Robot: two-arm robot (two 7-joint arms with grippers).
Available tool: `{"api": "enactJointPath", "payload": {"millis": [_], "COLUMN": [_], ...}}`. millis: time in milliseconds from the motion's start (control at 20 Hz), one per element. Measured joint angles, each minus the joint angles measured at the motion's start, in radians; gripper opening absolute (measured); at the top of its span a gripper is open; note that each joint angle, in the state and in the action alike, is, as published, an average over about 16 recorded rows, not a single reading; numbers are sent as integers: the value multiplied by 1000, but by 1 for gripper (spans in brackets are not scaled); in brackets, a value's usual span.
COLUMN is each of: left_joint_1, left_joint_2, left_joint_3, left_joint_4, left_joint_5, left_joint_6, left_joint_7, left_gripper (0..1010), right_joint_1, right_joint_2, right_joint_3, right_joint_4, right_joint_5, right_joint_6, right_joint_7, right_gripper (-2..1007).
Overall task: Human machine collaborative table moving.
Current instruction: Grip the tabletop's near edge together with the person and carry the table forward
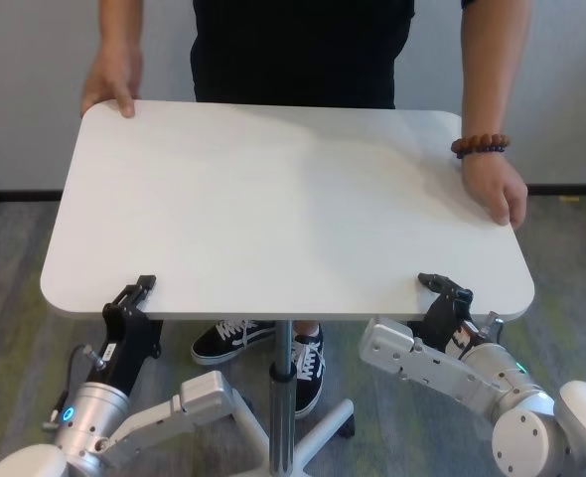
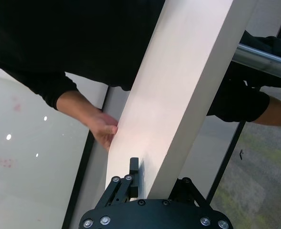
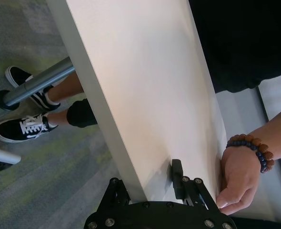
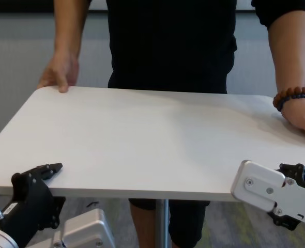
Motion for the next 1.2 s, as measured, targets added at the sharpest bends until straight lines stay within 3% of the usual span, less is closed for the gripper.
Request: {"api": "enactJointPath", "payload": {"millis": [1200], "left_joint_1": [-14], "left_joint_2": [-6], "left_joint_3": [2], "left_joint_4": [24], "left_joint_5": [3], "left_joint_6": [15], "left_joint_7": [-5], "left_gripper": [277], "right_joint_1": [23], "right_joint_2": [-4], "right_joint_3": [-1], "right_joint_4": [29], "right_joint_5": [17], "right_joint_6": [-11], "right_joint_7": [5], "right_gripper": [383]}}
